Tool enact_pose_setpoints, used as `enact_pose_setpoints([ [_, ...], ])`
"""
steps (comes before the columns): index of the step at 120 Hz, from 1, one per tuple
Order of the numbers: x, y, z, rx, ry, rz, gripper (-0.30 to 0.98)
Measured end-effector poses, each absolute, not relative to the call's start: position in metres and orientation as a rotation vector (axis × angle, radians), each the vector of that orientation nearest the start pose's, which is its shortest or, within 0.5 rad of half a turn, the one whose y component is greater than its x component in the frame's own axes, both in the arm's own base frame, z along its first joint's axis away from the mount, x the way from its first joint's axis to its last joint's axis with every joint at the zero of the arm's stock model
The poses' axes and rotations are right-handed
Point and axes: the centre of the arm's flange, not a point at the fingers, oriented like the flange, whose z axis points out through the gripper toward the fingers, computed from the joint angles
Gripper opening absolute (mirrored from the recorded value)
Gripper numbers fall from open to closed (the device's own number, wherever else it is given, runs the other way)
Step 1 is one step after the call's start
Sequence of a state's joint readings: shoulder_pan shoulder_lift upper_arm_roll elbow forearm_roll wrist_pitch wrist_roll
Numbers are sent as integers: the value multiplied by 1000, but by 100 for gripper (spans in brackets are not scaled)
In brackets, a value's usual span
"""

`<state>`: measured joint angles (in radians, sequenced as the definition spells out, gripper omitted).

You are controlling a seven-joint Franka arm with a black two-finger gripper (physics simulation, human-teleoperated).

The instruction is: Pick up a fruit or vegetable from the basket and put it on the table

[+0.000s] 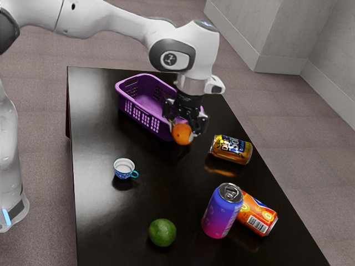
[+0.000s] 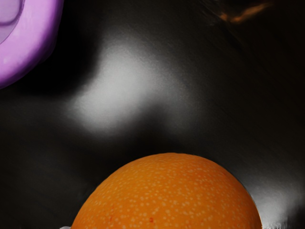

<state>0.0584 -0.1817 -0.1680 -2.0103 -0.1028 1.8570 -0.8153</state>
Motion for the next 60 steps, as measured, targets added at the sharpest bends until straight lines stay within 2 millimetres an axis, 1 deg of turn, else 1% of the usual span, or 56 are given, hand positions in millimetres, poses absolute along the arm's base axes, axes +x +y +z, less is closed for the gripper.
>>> enact_pose_setpoints([
  [4, 504, -69, 534, -3005, -1160, 15, 37],
  [8, 505, -71, 532, -3010, -1162, 25, 45],
  [17, 508, -72, 528, -3019, -1174, 40, 54],
  [34, 508, -69, 532, -3030, -1200, 42, 63],
  [38, 507, -69, 535, -3031, -1201, 38, 64],
  [44, 506, -70, 544, -3037, -1196, 27, 66],
  [51, 507, -76, 557, -3049, -1174, 18, 67],
  [60, 507, -81, 563, -3055, -1156, 31, 67],
])
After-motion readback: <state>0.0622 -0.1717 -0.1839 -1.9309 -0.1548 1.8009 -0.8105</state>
